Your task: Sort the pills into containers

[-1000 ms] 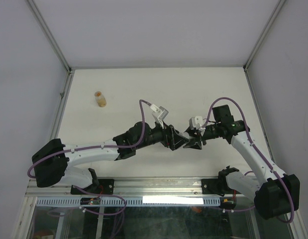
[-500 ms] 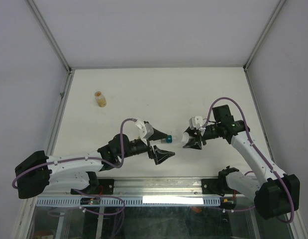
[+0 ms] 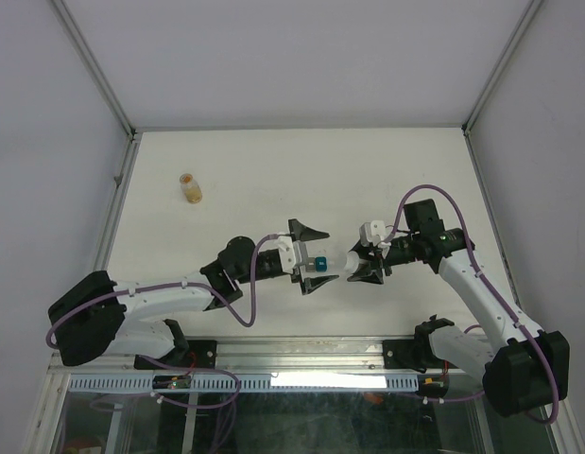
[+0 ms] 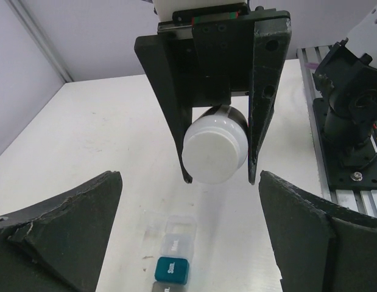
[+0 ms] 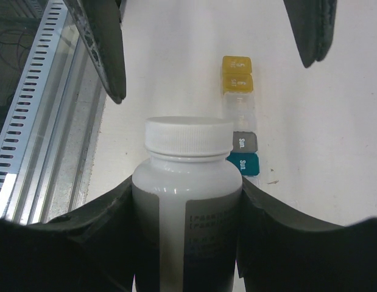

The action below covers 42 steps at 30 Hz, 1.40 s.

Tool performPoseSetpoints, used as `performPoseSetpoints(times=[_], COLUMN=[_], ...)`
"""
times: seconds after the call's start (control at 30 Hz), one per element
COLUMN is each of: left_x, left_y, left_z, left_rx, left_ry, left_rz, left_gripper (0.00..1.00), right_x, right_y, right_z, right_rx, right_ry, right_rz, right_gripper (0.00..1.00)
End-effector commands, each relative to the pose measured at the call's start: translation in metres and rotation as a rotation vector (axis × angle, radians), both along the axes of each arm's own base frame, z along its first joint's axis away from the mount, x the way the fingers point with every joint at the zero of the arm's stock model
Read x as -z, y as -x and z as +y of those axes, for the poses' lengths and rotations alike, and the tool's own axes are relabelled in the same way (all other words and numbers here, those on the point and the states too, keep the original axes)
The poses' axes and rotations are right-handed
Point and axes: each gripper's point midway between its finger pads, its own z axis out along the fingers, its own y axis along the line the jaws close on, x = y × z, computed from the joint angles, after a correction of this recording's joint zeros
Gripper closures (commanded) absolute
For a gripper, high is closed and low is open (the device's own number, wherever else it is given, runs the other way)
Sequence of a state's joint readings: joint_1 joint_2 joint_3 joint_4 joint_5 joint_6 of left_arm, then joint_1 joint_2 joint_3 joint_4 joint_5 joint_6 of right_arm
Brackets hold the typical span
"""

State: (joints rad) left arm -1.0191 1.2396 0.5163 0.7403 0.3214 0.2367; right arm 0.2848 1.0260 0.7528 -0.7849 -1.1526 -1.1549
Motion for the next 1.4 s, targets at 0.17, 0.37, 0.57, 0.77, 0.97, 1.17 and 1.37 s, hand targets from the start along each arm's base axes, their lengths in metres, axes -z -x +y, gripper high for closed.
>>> performPoseSetpoints(times=[0.17,0.37,0.57,0.77,0.97,1.17,1.37], left_x=[-0.026,-0.027,-0.029,-0.034,-0.032,-0.035,-0.039], left_y=[-0.003,-0.007,-0.015,-0.014,-0.010,-0.007,-0.003], left_z=[-0.024,-0.030,-0.032,-0.033,-0.035,-0.037,-0.038], left_rx=[0.076,0.079,0.057,0.066,0.097,0.112,0.123], left_ry=[0.053,0.056,0.055,0.068,0.063,0.070,0.093], left_rz=[-0.080,-0.070,-0.047,-0.039,-0.029,-0.005,0.129], left_gripper=[0.10,0.21,0.30,0.39,0.47,0.69,0.89], right_x=[-0.016,-0.016,-0.016,-0.017,-0.017,-0.017,-0.016], right_y=[-0.004,-0.003,-0.003,-0.003,-0.003,-0.003,-0.003], right_z=[0.005,0.005,0.005,0.005,0.005,0.005,0.005], right_rx=[-0.026,-0.027,-0.027,-0.028,-0.029,-0.028,-0.026], right_ry=[-0.053,-0.054,-0.054,-0.056,-0.056,-0.056,-0.053], right_rz=[-0.049,-0.049,-0.050,-0.049,-0.049,-0.050,-0.048], right_gripper=[1.00,1.00,1.00,1.00,1.00,1.00,1.00])
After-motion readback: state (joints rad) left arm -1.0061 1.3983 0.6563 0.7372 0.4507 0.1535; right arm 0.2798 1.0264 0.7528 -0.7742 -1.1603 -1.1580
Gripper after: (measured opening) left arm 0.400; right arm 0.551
